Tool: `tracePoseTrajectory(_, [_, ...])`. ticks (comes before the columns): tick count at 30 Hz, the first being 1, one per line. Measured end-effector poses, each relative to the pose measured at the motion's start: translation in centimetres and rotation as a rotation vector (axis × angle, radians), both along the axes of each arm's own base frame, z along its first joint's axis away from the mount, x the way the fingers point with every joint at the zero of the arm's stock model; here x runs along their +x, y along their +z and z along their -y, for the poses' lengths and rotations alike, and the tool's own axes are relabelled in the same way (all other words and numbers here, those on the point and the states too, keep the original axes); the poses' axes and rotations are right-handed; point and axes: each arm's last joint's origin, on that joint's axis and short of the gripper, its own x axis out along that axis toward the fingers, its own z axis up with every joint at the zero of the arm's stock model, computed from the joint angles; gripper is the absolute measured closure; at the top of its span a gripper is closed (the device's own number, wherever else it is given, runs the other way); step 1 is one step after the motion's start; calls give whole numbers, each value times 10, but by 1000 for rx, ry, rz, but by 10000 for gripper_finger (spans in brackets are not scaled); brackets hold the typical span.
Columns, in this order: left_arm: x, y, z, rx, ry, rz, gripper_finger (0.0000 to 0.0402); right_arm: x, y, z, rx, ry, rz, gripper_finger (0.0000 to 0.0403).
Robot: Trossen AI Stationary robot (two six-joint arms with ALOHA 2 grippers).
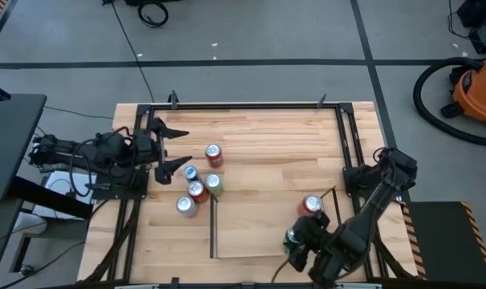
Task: Place canned beverage on shelf
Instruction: Put the green soda can on the shelf
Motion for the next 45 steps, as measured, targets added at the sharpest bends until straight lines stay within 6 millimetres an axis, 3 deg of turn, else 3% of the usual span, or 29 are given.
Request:
tracePoseTrajectory(9, [24,-10,8,-131,-90,-35,33,-20,-3,-12,-85,53,-7,82])
tracePoseTrajectory(15, [39,-13,27,-139,-179,-24,33,-29,-28,-22,-192,68,-121,82])
tracePoseTrajectory(27, [48,-16,52,-158,-258,12,33,-54,-41,-34,-268,-19,-94,82])
tracePoseTrajectory(36, [54,-17,61,-182,-289,40,33,-54,-64,-39,-320,-101,-131,82])
tracePoseTrajectory(45, [57,-21,63,-203,-270,25,33,-56,-64,-39,-313,-121,-137,81])
